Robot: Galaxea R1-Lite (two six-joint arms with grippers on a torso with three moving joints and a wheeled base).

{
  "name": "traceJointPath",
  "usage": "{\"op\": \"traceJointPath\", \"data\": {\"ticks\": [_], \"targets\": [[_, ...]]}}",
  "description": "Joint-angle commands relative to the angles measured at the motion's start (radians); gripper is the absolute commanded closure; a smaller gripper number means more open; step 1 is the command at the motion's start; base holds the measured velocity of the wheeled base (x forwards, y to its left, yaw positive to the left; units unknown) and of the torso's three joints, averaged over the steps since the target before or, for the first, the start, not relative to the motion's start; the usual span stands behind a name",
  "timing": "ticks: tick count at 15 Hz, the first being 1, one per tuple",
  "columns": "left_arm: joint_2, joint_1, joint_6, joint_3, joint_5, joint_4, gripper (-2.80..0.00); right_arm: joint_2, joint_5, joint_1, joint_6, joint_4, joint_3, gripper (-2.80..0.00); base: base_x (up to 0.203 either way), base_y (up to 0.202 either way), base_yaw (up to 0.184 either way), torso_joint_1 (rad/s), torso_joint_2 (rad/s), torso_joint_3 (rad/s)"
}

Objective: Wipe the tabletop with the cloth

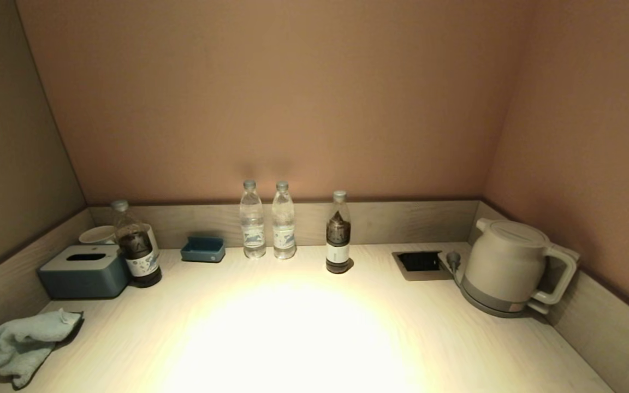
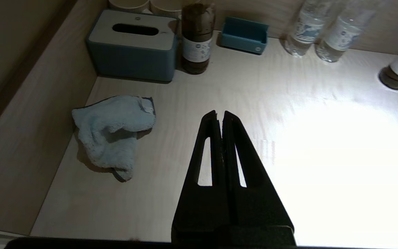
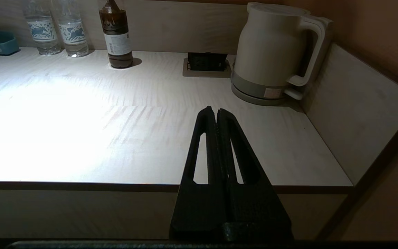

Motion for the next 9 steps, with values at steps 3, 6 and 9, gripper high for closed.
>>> {"op": "traceJointPath", "data": {"ticks": [3, 6, 9], "targets": [[-0.209, 0.001, -0.007, -0.044, -0.054, 0.154, 0.0, 0.001, 0.001, 0.0, 0.0, 0.0, 0.0, 0.0, 0.0, 0.0, 0.0, 0.0, 0.0, 0.0], [-0.321, 0.006, -0.066, -0.126, -0.024, 0.27, 0.0, 0.001, 0.001, 0.0, 0.0, 0.001, 0.0, 0.0, 0.0, 0.0, 0.0, 0.0, 0.0, 0.0], [-0.428, 0.01, -0.106, -0.155, 0.076, 0.301, 0.0, 0.001, 0.001, 0.0, 0.0, 0.001, -0.001, 0.0, 0.0, 0.0, 0.0, 0.0, 0.0, 0.0]]}}
